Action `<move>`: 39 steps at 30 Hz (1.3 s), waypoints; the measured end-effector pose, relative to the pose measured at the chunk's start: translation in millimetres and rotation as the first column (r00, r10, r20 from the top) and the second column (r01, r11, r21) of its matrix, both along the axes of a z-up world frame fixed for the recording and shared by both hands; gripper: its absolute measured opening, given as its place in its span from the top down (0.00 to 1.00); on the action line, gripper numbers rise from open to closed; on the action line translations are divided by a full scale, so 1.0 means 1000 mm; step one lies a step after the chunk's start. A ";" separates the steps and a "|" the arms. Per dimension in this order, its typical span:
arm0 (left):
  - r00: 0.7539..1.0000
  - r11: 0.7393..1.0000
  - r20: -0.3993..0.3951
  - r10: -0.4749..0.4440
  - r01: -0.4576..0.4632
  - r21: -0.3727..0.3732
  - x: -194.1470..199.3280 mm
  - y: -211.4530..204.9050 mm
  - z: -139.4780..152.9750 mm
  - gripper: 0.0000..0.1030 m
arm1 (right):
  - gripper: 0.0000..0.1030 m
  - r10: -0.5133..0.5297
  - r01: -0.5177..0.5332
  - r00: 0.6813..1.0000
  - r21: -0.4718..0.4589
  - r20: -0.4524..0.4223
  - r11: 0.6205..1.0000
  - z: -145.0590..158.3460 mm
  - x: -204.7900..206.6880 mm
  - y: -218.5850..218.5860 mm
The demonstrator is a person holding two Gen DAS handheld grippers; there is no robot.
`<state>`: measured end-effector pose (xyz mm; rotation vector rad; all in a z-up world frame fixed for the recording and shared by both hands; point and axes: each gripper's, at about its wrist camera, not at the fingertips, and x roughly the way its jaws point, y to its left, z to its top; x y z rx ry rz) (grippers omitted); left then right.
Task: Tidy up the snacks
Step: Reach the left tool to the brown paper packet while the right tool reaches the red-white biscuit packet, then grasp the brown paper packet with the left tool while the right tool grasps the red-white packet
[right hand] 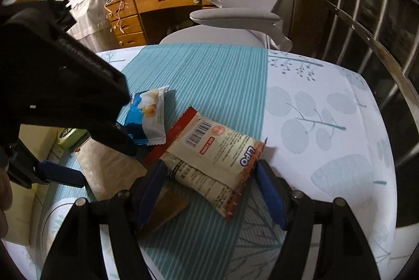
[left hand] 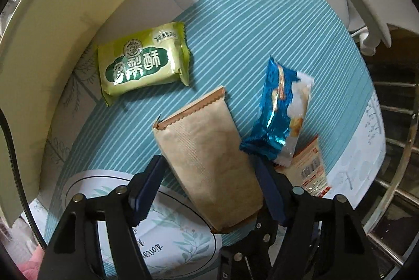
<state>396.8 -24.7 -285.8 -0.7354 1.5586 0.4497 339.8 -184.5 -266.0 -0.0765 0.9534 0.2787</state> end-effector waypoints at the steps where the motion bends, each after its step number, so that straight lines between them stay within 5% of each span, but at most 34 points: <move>1: 1.000 1.000 -0.012 -0.012 0.012 0.012 0.002 -0.003 -0.001 0.33 | 0.31 0.004 -0.004 1.000 -0.005 0.001 1.000 0.000 0.000 0.001; 8: 0.996 0.994 -0.072 -0.050 0.056 0.092 0.013 -0.022 -0.003 0.41 | 0.37 0.028 -0.027 0.999 -0.044 0.016 0.999 0.000 -0.002 0.006; 10: 0.996 0.994 -0.068 -0.048 0.055 0.094 0.012 -0.023 -0.003 0.41 | 0.55 0.032 -0.029 0.999 -0.077 0.030 0.997 0.000 -0.004 0.006; 18: 0.996 0.993 -0.045 -0.080 0.084 0.087 -0.006 -0.020 0.002 0.46 | 0.89 0.080 -0.078 0.996 -0.075 0.032 0.994 0.003 -0.011 0.002; 31: 0.993 0.997 -0.093 -0.067 0.070 0.031 -0.047 0.008 0.007 0.47 | 0.97 0.106 -0.106 0.994 -0.025 -0.006 0.994 0.023 -0.026 -0.007; 39: 0.979 0.986 -0.112 -0.169 0.169 -0.010 -0.081 0.013 0.035 0.47 | 0.97 0.064 -0.064 0.998 0.010 -0.019 0.998 0.051 -0.047 -0.017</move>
